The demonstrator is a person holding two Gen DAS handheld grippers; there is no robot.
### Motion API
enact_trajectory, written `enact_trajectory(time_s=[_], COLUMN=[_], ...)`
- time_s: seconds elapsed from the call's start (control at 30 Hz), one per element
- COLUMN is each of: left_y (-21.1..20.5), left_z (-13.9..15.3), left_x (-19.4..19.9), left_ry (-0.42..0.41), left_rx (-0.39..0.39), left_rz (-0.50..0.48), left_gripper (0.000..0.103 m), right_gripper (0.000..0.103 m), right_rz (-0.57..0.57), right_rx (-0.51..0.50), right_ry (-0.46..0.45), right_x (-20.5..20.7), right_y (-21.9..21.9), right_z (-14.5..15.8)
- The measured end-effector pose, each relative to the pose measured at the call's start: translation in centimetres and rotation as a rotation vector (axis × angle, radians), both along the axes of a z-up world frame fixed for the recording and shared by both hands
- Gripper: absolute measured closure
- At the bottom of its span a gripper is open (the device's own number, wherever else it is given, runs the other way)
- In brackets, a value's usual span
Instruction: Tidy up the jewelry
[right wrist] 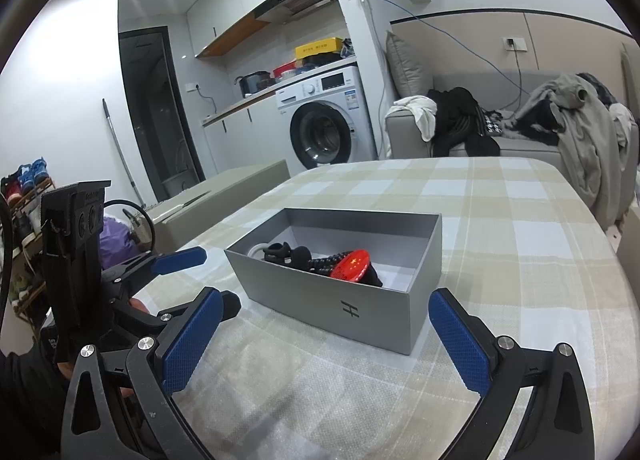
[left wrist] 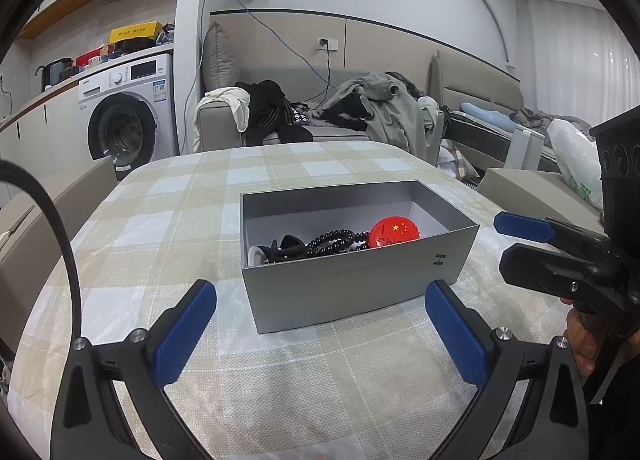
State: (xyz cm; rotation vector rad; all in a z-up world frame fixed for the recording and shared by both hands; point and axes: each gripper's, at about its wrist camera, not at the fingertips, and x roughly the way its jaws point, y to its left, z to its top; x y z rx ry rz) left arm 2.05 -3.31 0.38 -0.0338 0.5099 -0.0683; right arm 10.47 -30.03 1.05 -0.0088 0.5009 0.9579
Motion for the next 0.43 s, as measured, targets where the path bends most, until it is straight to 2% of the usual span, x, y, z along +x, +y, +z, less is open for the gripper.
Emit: enact_trajectory(time_s=[0.43], left_y=[0.38], left_z=[0.01], left_x=[0.04], left_ry=[-0.001], left_rx=[-0.026], left_rz=[0.001], left_gripper=[0.001], right_gripper=[0.000], right_rz=[0.009], right_rx=[-0.009], right_ry=[-0.011], right_x=[-0.20], right_y=[0.13], right_z=[0.03])
